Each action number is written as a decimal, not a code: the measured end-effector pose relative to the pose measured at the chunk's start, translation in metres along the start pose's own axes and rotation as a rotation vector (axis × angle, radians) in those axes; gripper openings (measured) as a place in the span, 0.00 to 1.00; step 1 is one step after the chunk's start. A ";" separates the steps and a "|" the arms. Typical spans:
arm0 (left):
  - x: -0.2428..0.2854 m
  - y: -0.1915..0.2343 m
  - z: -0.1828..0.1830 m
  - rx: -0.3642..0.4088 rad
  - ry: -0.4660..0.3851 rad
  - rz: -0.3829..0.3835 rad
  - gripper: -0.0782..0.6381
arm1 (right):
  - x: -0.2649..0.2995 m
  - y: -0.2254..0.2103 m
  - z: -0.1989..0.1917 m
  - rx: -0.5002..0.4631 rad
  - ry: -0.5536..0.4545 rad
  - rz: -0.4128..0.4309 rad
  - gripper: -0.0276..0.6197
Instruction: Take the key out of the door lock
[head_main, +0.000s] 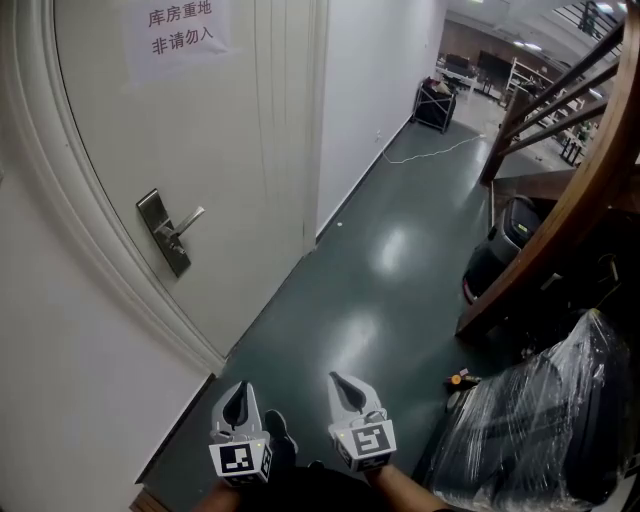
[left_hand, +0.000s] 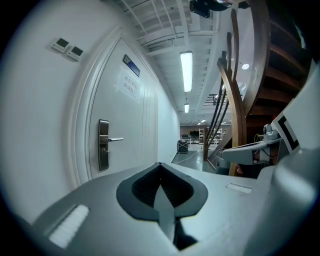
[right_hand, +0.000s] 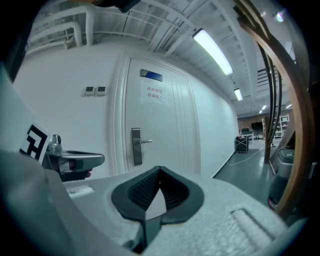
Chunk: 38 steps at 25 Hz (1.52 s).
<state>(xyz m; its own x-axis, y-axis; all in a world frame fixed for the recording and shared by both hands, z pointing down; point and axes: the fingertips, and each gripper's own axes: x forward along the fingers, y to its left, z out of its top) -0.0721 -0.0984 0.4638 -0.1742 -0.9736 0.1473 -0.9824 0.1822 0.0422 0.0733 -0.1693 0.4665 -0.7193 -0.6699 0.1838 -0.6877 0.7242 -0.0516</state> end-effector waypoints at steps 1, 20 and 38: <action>0.009 0.004 -0.001 -0.002 0.001 0.000 0.13 | 0.008 -0.001 0.001 0.001 0.000 0.007 0.03; 0.157 0.157 0.045 0.016 -0.077 0.086 0.13 | 0.239 0.020 0.060 -0.024 0.009 0.118 0.03; 0.193 0.270 0.029 -0.028 -0.032 0.479 0.13 | 0.408 0.108 0.053 -0.063 0.132 0.585 0.03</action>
<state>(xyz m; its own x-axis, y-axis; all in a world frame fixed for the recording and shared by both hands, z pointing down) -0.3730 -0.2410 0.4753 -0.6090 -0.7831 0.1263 -0.7891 0.6143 0.0038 -0.2996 -0.3734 0.4843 -0.9554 -0.1345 0.2629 -0.1716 0.9774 -0.1236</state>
